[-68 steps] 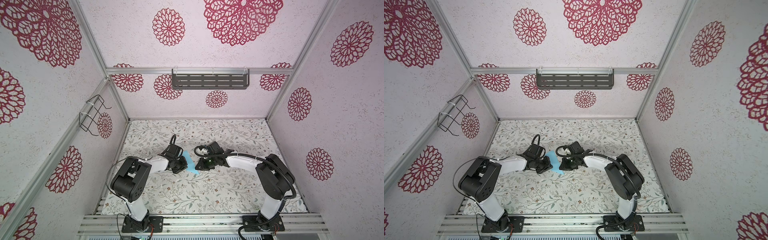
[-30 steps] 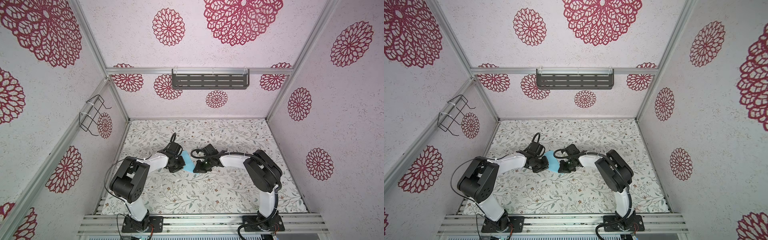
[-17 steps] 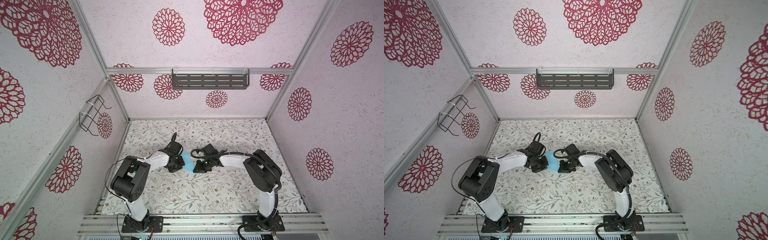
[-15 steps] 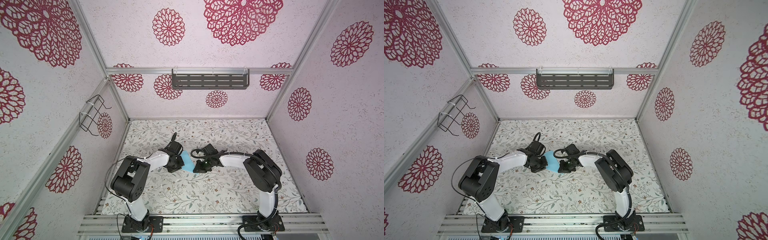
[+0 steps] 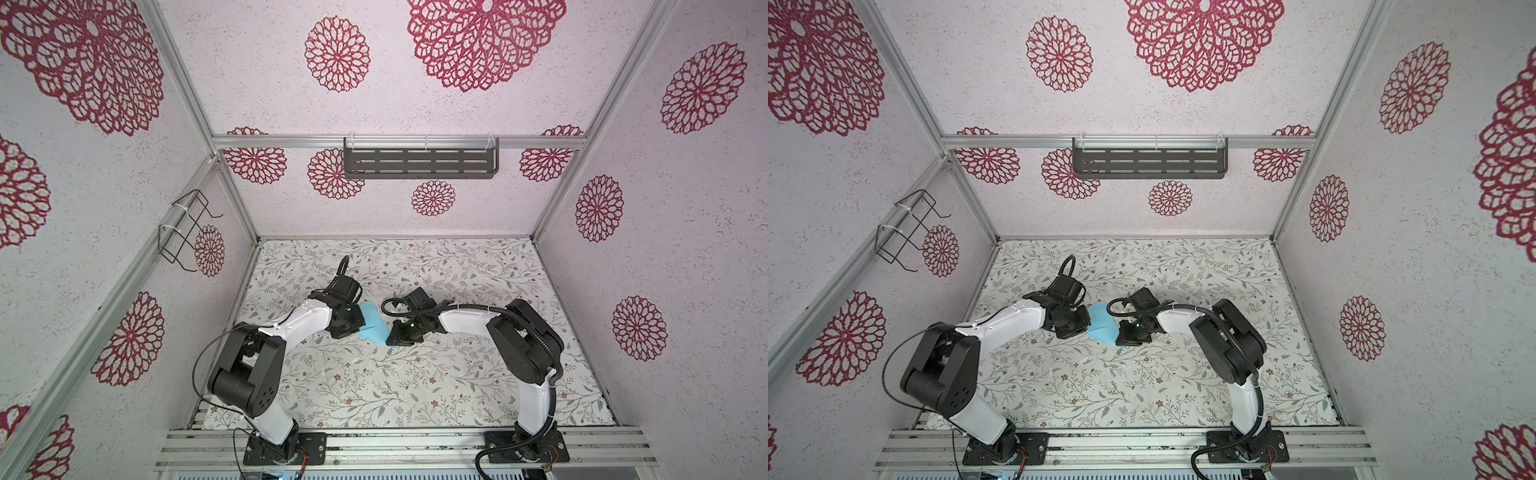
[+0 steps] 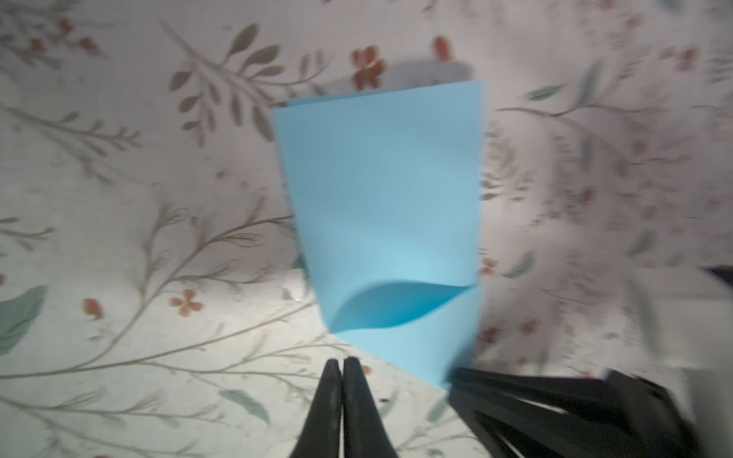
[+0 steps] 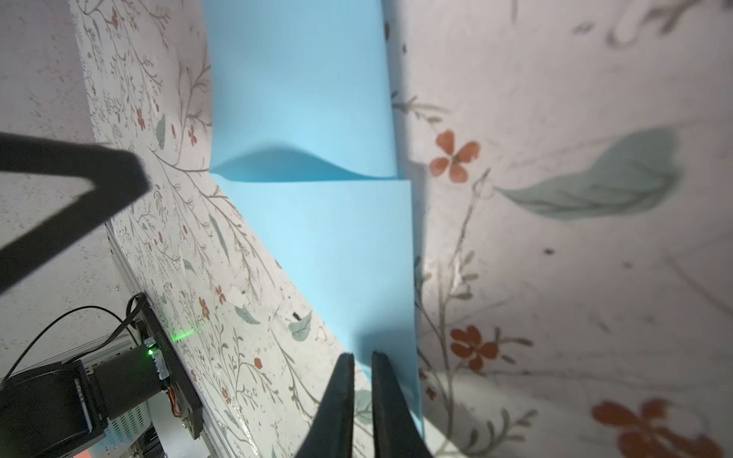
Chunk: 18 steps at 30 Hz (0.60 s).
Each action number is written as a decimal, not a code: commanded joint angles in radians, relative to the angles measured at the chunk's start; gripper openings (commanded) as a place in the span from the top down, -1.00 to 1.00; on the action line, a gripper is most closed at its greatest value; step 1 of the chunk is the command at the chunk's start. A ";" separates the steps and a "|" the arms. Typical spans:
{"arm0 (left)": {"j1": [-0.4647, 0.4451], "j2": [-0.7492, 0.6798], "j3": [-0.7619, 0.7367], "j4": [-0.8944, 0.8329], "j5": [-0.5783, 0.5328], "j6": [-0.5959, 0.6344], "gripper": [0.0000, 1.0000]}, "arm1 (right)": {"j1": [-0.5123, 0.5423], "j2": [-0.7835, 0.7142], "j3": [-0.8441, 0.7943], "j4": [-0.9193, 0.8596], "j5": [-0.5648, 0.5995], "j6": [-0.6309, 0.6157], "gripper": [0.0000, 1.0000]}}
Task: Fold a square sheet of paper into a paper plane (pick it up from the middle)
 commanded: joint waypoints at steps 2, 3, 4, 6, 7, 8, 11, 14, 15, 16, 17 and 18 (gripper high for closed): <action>-0.034 0.032 -0.011 0.115 0.093 -0.031 0.86 | 0.001 0.045 -0.013 -0.071 0.084 0.009 0.69; -0.044 0.054 0.001 0.106 0.089 -0.027 0.87 | 0.000 0.047 -0.013 -0.072 0.083 0.010 0.69; -0.053 0.074 0.015 0.093 0.084 -0.022 0.87 | 0.000 0.047 -0.015 -0.072 0.084 0.010 0.69; -0.071 0.112 0.040 0.064 0.069 -0.008 0.88 | 0.000 0.045 -0.018 -0.071 0.082 0.014 0.70; -0.078 0.131 0.056 0.041 0.055 -0.001 0.88 | 0.000 0.044 -0.019 -0.069 0.082 0.015 0.70; -0.082 0.148 0.068 0.022 0.046 0.006 0.88 | 0.000 0.044 -0.021 -0.068 0.079 0.015 0.70; -0.093 0.195 0.095 -0.012 0.033 0.024 0.89 | -0.003 0.042 -0.029 -0.060 0.076 0.021 0.70; -0.097 0.226 0.113 -0.033 0.025 0.031 0.89 | -0.003 0.041 -0.035 -0.057 0.074 0.026 0.70; -0.099 0.231 0.117 -0.041 0.019 0.032 0.89 | -0.005 0.041 -0.037 -0.055 0.073 0.025 0.70; -0.101 0.237 0.120 -0.053 0.011 0.034 0.89 | -0.005 0.039 -0.039 -0.057 0.075 0.027 0.70; -0.101 0.242 0.122 -0.064 0.005 0.037 0.89 | -0.005 0.040 -0.038 -0.059 0.075 0.025 0.70; -0.101 0.244 0.123 -0.076 -0.005 0.043 0.89 | -0.006 0.040 -0.039 -0.059 0.077 0.027 0.70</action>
